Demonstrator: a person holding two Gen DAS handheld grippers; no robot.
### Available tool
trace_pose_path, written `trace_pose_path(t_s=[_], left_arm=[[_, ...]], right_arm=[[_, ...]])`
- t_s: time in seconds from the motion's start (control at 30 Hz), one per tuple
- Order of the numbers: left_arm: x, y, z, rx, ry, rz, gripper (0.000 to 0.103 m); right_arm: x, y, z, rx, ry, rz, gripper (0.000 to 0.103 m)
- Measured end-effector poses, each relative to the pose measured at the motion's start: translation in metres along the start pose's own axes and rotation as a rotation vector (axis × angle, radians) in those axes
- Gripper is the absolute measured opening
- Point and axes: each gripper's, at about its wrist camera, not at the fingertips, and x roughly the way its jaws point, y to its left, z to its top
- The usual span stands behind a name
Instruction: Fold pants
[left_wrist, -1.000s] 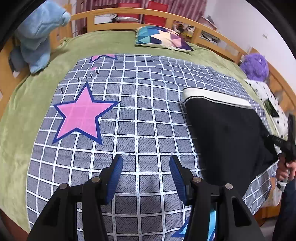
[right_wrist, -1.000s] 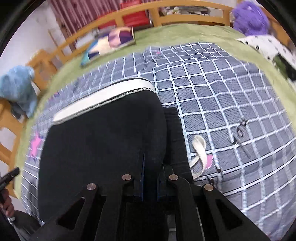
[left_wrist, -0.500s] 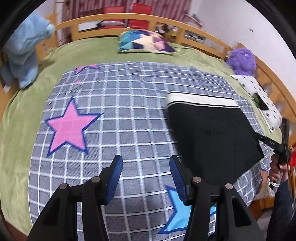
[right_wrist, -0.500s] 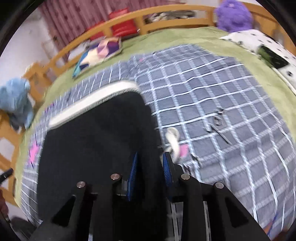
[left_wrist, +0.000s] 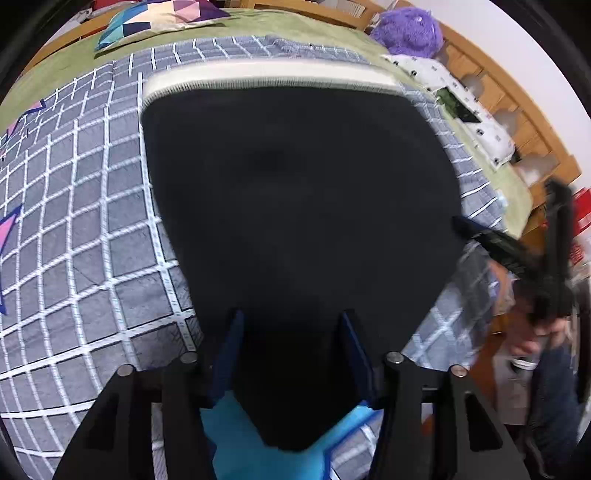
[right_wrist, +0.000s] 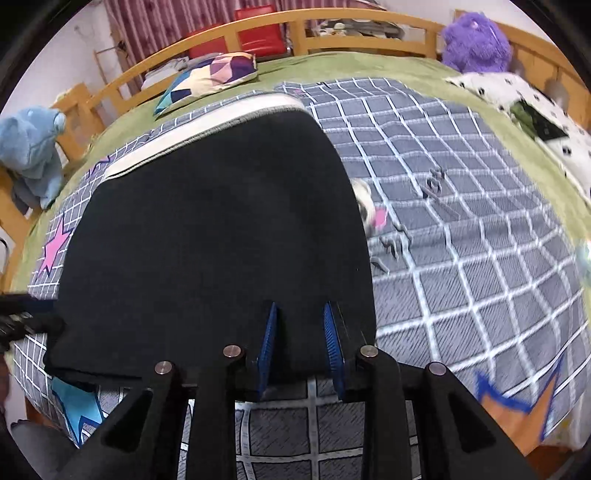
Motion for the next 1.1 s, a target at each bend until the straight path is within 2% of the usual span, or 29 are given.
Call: trace_pose_path(t_s=[0.07, 0.13, 0.2, 0.3, 0.37, 0.47, 0.5, 0.53, 0.6, 0.63, 0.7, 0.77, 0.87, 0.9, 0.93, 1.0, 1.1], left_arm=[[0.0, 0.0, 0.0, 0.019, -0.008, -0.012, 0.057], [-0.009, 0.007, 0.003, 0.006, -0.01, -0.058, 0.057], [-0.024, 0.024, 0.007, -0.05, -0.068, -0.095, 0.057], [-0.035, 0.051, 0.017, -0.13, -0.155, -0.049, 0.058], [-0.029, 0.066, 0.029, -0.157, -0.165, -0.029, 0.058], [-0.009, 0.077, 0.038, -0.196, -0.146, -0.064, 0.061], [0.001, 0.079, 0.041, -0.207, -0.136, -0.094, 0.062], [0.009, 0.081, 0.041, -0.217, -0.134, -0.122, 0.062], [0.022, 0.085, 0.038, -0.228, -0.15, -0.173, 0.065], [0.025, 0.086, 0.035, -0.227, -0.165, -0.19, 0.066], [0.029, 0.085, 0.033, -0.219, -0.201, -0.217, 0.065], [0.033, 0.085, 0.036, -0.228, -0.221, -0.218, 0.064], [0.036, 0.077, 0.047, -0.227, -0.225, -0.186, 0.051], [0.036, 0.076, 0.051, -0.231, -0.221, -0.18, 0.042], [0.031, 0.075, 0.053, -0.237, -0.225, -0.182, 0.031], [0.016, 0.075, 0.059, -0.239, -0.232, -0.184, 0.025], [-0.016, 0.073, 0.069, -0.194, -0.256, -0.212, 0.023]], right_arm=[[0.0, 0.004, 0.001, -0.015, 0.031, -0.011, 0.027], [-0.004, 0.005, 0.007, -0.036, 0.053, -0.015, 0.027], [-0.018, 0.003, 0.018, -0.033, 0.024, -0.005, 0.029], [-0.028, -0.01, 0.041, 0.013, -0.06, 0.005, 0.059], [-0.019, -0.021, 0.057, 0.062, -0.08, 0.023, 0.06], [0.007, -0.028, 0.075, 0.088, -0.026, 0.089, 0.06], [0.026, -0.031, 0.08, 0.087, 0.024, 0.114, 0.06], [0.036, -0.033, 0.081, 0.09, 0.057, 0.123, 0.065], [0.059, -0.046, 0.079, 0.142, 0.091, 0.238, 0.074], [0.062, -0.05, 0.078, 0.16, 0.1, 0.263, 0.074], [0.071, -0.06, 0.074, 0.19, 0.1, 0.337, 0.074], [0.071, -0.057, 0.07, 0.162, 0.085, 0.336, 0.074], [0.074, -0.053, 0.073, 0.195, 0.102, 0.344, 0.072], [0.075, -0.054, 0.072, 0.222, 0.109, 0.382, 0.063], [0.074, -0.054, 0.072, 0.245, 0.105, 0.384, 0.06], [0.068, -0.048, 0.073, 0.221, 0.085, 0.381, 0.048], [0.042, -0.033, 0.08, 0.215, 0.044, 0.358, 0.031]])
